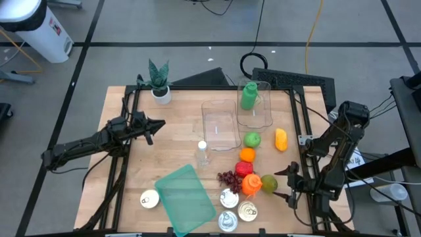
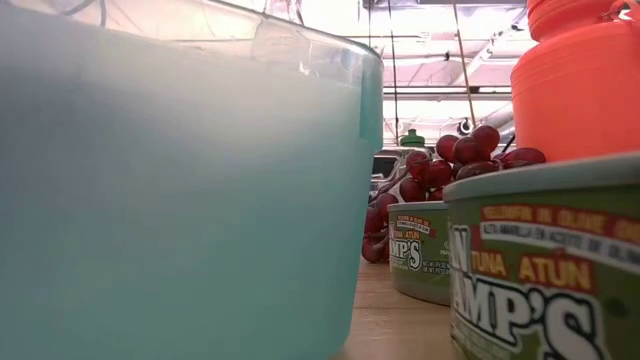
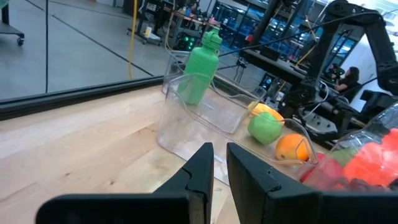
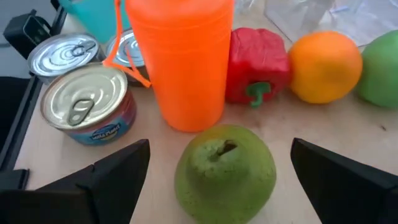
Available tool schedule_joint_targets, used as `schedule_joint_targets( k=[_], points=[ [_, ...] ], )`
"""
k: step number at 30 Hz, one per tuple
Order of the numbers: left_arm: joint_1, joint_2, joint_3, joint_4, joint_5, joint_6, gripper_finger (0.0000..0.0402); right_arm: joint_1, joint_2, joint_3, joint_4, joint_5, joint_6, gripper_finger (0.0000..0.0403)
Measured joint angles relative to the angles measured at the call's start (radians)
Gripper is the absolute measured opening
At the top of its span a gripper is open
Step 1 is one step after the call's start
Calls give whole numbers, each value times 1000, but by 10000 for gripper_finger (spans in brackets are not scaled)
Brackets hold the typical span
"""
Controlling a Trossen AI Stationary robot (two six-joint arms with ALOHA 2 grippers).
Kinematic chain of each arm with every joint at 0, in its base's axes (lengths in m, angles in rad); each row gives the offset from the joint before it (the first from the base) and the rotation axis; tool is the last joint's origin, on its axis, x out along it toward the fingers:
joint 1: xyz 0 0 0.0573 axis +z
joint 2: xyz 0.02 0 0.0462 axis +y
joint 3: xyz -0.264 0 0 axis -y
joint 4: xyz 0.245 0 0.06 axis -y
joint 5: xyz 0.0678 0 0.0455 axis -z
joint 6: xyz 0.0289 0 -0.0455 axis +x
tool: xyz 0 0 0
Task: Pick & Place Food Item
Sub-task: Put the green pear into the bottom transparent bin
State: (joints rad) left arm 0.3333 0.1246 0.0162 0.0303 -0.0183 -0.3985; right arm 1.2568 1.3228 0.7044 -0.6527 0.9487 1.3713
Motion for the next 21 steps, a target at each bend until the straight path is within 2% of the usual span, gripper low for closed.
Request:
schedule_joint_targets(
  k=[4,9,12,15,19,21],
  points=[
    [-20,0,0,0,-6,1,51,0,0,-10,-4,47,-1,376],
    [-34,0,0,1,-9,10,51,4,0,-10,-16,51,3,364],
    [-34,0,0,2,-9,19,51,23,0,-10,-12,82,3,329],
    [-34,0,0,2,-9,20,51,57,0,-17,16,182,2,279],
    [-34,0,0,2,-9,19,51,87,-1,-85,157,279,-34,215],
    [-34,0,0,2,-9,20,51,87,-1,-139,272,279,-61,191]
  ],
)
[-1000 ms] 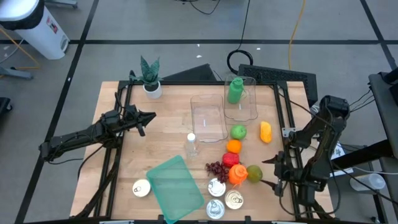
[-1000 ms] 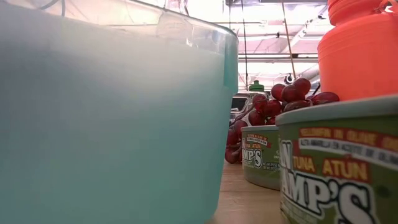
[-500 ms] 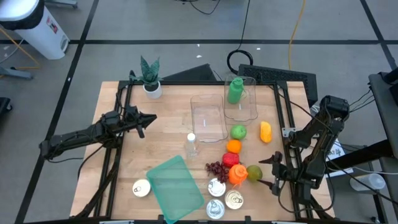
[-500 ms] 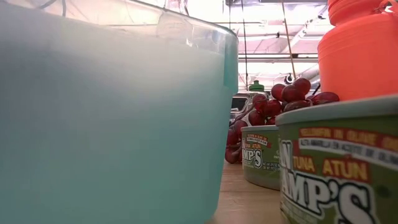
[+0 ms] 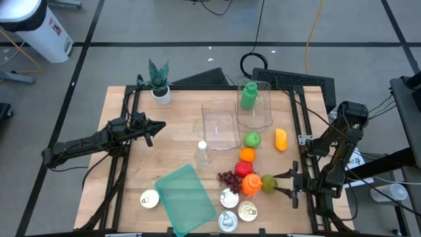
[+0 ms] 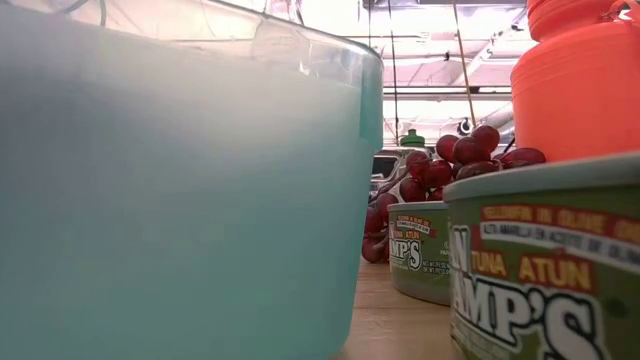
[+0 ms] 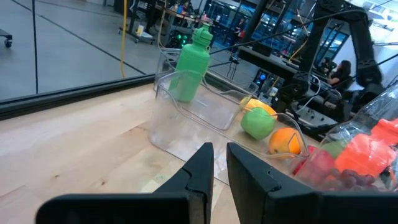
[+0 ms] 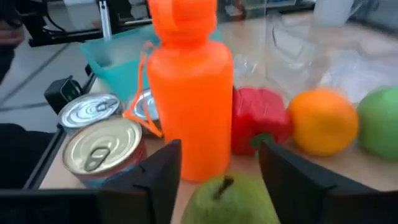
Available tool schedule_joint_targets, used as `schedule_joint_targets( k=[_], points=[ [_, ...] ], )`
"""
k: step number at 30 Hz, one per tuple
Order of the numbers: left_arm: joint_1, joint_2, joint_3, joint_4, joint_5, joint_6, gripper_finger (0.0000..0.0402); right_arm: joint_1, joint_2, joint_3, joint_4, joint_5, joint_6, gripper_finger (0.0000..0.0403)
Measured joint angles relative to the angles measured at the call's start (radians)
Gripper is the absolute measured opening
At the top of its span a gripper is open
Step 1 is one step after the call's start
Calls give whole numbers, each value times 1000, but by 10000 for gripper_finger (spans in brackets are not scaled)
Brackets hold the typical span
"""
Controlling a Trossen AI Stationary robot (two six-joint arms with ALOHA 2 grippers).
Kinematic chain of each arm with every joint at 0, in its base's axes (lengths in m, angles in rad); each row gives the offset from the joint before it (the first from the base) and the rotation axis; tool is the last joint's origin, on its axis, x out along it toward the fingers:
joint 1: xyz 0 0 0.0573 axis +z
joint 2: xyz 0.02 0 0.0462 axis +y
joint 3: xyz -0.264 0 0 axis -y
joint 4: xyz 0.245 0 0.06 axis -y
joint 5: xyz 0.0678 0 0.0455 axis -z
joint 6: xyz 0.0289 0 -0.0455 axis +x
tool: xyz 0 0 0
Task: Pick & Place Food Item
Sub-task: Put the green pear into the bottom transparent bin
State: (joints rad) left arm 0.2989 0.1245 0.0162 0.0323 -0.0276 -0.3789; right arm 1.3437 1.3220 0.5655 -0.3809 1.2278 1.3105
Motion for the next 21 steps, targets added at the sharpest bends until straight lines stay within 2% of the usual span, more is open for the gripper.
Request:
schedule_joint_targets(
  k=[3,7,15,21],
  points=[
    [0,0,0,1,0,-1,51,0,0,-79,172,-1,-49,168],
    [0,0,0,1,0,-1,51,2,0,-149,313,6,-72,162],
    [0,0,0,1,0,-1,51,2,0,-181,451,30,-206,168],
    [0,0,0,1,0,-3,51,0,0,-181,481,28,-257,131]
  ],
)
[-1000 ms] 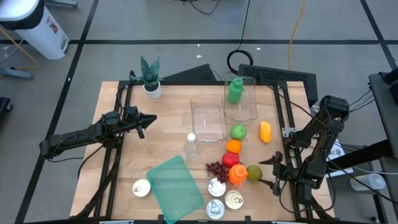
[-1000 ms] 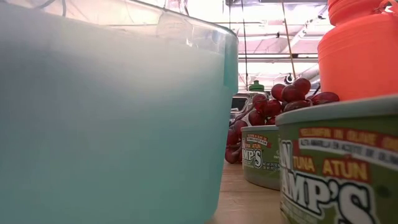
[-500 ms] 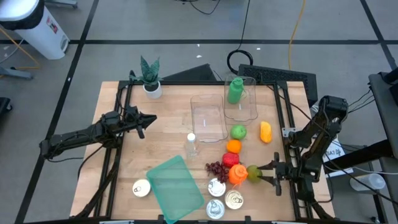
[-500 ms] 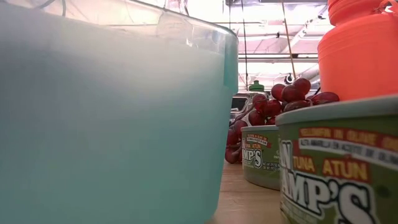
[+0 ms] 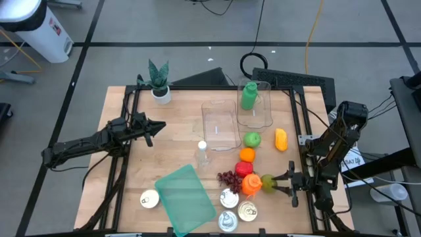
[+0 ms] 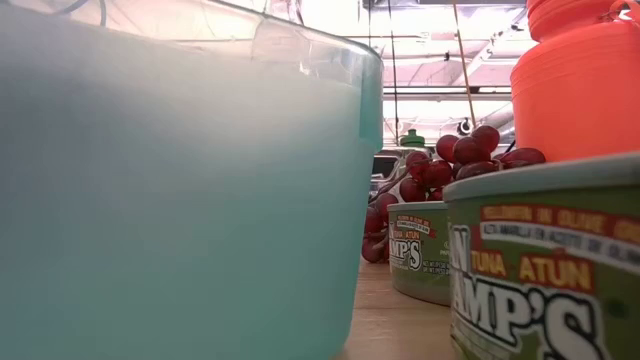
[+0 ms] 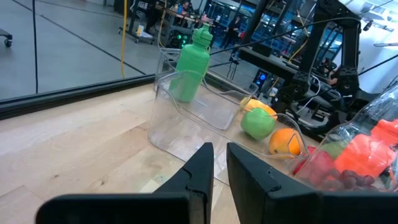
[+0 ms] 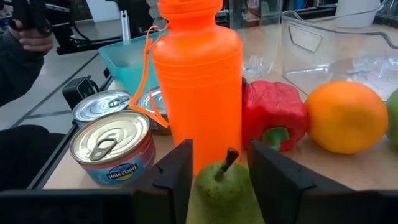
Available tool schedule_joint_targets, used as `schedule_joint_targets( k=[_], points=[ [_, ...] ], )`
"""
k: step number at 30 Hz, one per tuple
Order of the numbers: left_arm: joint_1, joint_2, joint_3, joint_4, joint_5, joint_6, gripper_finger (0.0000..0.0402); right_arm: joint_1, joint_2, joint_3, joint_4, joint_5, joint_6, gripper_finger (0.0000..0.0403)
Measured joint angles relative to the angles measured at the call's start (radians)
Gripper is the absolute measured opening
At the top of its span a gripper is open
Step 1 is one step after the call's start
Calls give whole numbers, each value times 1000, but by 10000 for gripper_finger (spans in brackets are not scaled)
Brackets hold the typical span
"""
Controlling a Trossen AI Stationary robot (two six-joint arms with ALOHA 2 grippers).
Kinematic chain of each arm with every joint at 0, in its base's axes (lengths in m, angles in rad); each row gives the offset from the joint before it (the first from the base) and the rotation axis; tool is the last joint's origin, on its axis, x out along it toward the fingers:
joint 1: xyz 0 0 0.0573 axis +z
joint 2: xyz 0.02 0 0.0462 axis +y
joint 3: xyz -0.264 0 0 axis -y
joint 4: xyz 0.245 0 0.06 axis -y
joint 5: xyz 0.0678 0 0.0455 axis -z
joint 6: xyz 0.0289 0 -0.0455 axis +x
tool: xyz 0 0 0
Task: Pick & Place Food Item
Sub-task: Put the green pear into the bottom transparent bin
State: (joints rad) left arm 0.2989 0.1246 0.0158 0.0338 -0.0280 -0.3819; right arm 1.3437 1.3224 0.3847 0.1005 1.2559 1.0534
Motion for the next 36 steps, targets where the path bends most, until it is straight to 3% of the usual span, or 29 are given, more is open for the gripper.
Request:
schedule_joint_targets(
  k=[9,15,21,26,33,36],
  points=[
    [0,0,0,0,0,-1,51,0,0,0,2,2,0,13],
    [0,0,0,-2,0,-1,51,0,0,0,7,25,-24,4],
    [0,0,0,-2,0,-1,51,-1,-109,0,70,55,-204,3],
    [0,0,0,-1,0,0,51,-2,-311,0,251,78,-588,2],
    [-1,0,0,-2,1,-13,51,-2,-631,0,812,91,-1520,1],
    [-9,0,0,-3,1,-13,51,-2,-741,3,1058,202,-1916,1]
  ],
)
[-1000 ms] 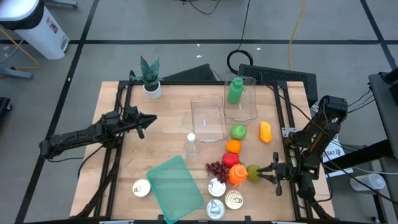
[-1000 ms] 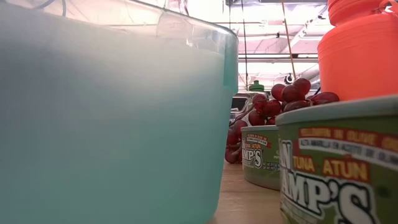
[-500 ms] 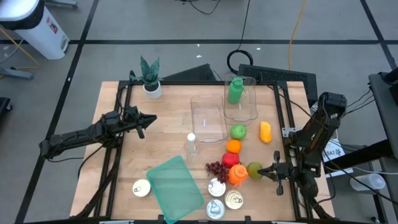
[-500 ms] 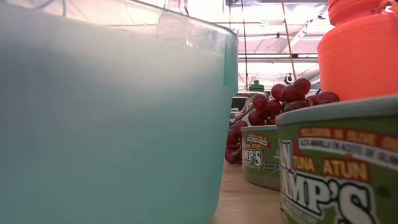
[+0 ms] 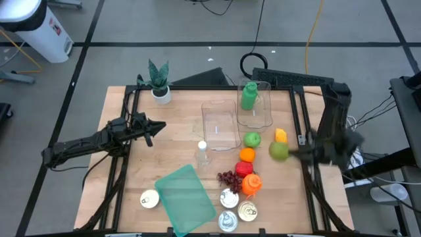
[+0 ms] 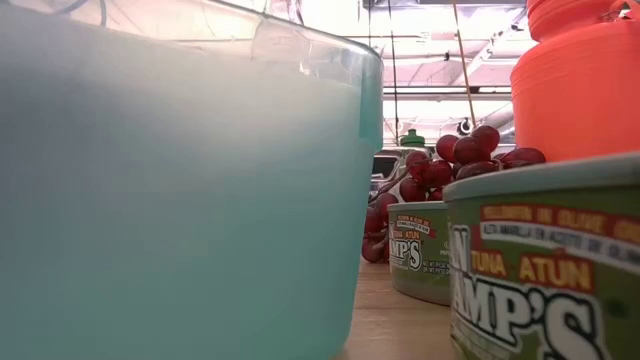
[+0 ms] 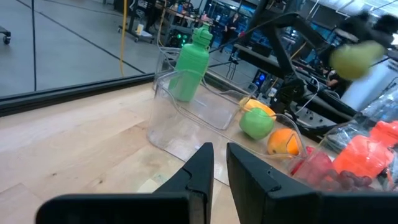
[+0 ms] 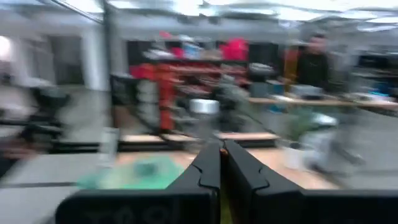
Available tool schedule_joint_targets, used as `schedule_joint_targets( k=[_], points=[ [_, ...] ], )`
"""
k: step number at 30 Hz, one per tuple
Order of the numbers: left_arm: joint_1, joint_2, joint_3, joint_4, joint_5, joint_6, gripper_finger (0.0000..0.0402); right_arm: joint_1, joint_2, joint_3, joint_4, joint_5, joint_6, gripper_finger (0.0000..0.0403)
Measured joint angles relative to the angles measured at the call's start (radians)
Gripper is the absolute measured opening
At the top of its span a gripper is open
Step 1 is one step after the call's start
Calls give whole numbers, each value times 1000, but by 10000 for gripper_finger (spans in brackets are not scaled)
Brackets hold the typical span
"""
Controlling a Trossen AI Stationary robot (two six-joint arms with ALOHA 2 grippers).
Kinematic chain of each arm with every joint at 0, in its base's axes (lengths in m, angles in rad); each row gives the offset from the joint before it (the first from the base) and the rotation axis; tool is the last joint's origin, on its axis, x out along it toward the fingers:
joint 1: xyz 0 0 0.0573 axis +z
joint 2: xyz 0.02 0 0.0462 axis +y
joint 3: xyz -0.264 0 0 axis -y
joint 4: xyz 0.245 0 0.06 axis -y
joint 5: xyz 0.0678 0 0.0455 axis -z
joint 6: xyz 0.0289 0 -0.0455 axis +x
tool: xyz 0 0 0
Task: Pick & Place Food Item
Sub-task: Put the green pear into the bottom transparent bin
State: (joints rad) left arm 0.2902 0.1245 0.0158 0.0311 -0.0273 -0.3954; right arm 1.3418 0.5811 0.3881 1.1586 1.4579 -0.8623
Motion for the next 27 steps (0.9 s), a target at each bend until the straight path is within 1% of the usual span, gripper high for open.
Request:
schedule_joint_targets(
  k=[1,3,6,9,12,14,18,21,23,25,27],
  points=[
    [-5,0,0,0,0,0,51,-5,-55,3,3,-3,-58,1],
    [-11,0,0,1,0,0,51,-13,-161,17,-38,-58,-132,1],
    [-19,0,0,5,-3,-1,51,-17,-268,48,-141,-68,-160,1],
    [-25,0,0,9,-8,-2,51,-28,-314,69,-219,-69,-172,0],
    [-25,0,0,21,-9,3,51,-49,-329,93,-273,-82,-172,0],
    [-25,0,0,24,-11,4,51,-57,-326,109,-312,-139,-175,0],
    [-25,0,0,24,-40,5,51,-58,-282,145,-362,-310,-174,0],
    [-25,0,0,25,-57,5,51,-58,-213,184,-441,-362,-140,0],
    [-25,0,0,25,-60,6,51,-67,-160,209,-491,-419,-102,0],
    [-25,0,0,24,-61,8,51,-93,-98,233,-527,-484,-51,0],
    [-25,0,0,24,-61,8,51,-142,-27,256,-545,-520,-1,0]
  ],
)
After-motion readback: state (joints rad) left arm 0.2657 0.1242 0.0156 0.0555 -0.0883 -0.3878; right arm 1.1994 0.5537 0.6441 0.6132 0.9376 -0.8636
